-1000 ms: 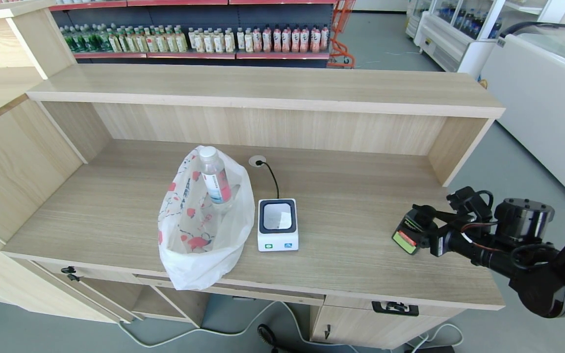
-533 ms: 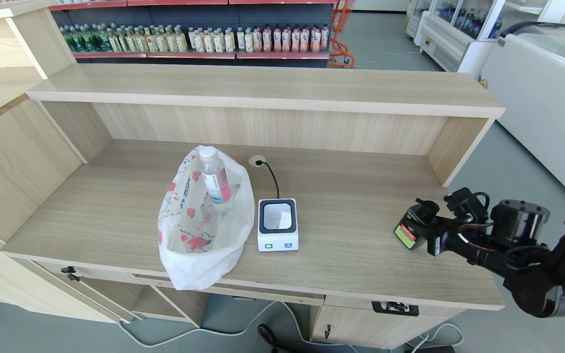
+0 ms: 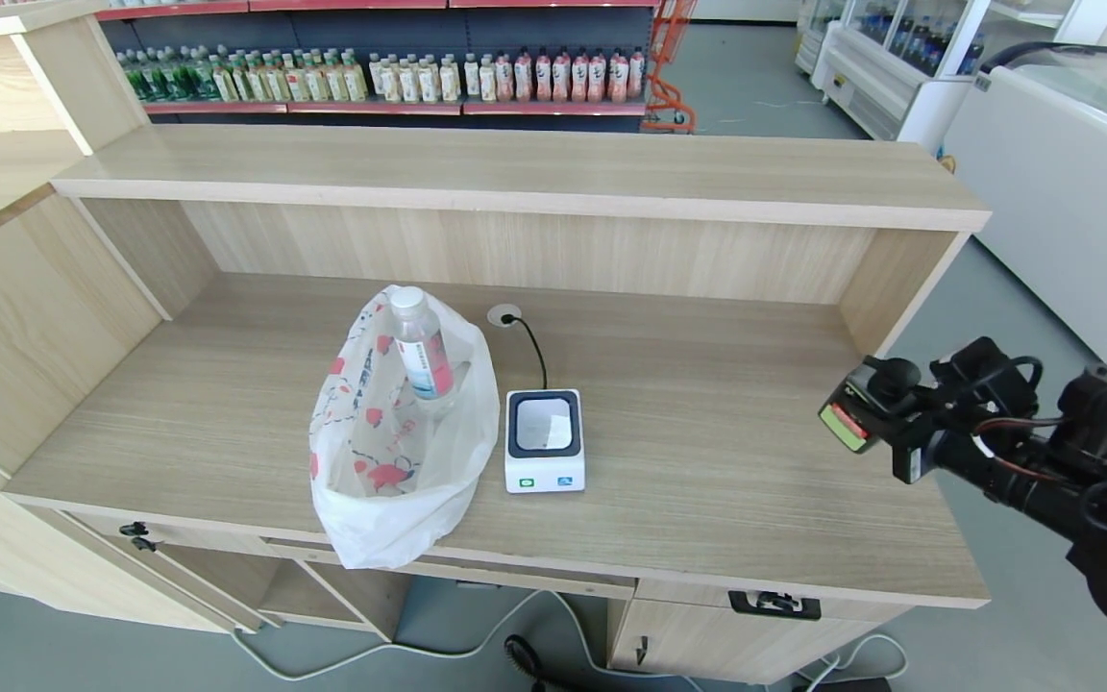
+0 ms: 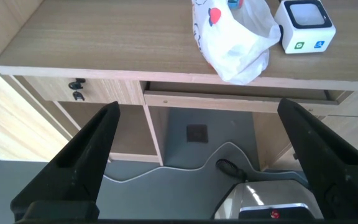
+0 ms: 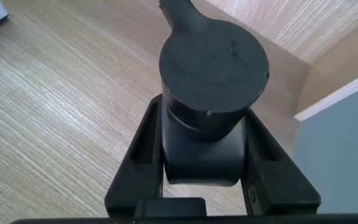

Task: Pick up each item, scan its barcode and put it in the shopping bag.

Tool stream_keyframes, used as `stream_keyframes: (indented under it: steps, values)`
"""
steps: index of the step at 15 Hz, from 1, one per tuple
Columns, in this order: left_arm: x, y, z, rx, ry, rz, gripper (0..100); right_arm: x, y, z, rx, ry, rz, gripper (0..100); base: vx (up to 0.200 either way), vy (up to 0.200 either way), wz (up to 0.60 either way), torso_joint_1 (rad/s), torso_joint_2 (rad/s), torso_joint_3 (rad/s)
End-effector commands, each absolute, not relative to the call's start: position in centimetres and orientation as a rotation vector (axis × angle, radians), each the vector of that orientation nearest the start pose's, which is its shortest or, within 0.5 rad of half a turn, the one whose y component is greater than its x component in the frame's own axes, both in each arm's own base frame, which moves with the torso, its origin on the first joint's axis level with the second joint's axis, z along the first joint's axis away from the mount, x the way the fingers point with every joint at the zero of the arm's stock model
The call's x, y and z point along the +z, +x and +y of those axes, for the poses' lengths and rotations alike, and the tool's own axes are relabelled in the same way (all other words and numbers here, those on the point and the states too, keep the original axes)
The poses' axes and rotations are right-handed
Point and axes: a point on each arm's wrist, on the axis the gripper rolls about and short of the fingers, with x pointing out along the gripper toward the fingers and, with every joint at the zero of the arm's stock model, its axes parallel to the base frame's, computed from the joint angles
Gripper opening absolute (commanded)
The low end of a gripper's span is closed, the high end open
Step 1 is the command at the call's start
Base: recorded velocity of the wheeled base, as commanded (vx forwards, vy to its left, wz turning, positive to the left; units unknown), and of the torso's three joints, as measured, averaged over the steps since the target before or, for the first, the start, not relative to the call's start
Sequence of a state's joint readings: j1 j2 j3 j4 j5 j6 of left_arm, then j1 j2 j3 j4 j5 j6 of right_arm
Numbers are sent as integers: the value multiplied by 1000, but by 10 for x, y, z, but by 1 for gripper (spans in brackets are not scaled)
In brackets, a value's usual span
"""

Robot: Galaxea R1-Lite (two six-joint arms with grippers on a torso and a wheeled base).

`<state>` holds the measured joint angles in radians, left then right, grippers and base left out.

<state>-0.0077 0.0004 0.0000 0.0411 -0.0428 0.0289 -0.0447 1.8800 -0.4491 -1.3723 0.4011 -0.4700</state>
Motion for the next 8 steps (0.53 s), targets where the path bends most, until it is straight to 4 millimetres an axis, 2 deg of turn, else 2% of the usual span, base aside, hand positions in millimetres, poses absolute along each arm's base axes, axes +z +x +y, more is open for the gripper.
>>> stream_keyframes:
  steps: [1,2,3,4,5,6,8]
  values:
    - [71,-23,-1,-51,28,41,100,159,236,-5,310,-661,-176,0,0,0,0,0,0,0]
    - [71,-23,-1,-51,28,41,100,182,218,-3,265,-893,-302,0,0,0,0,0,0,0]
    - [71,-23,-1,-51,28,41,100,189,211,2,296,-1034,-388,0,0,0,0,0,0,0]
    - [71,-23,-1,-51,28,41,100,191,208,13,381,-1125,-484,0,0,0,0,0,0,0]
    - [71,-23,-1,-51,28,41,100,193,204,31,534,-1279,-667,0,0,0,0,0,0,0]
    - [71,-23,-1,-51,28,41,100,193,200,46,590,-1410,-815,0,0,0,0,0,0,0]
    - [71,-23,-1,-50,28,41,100,202,184,67,571,-1569,-1075,0,0,0,0,0,0,0]
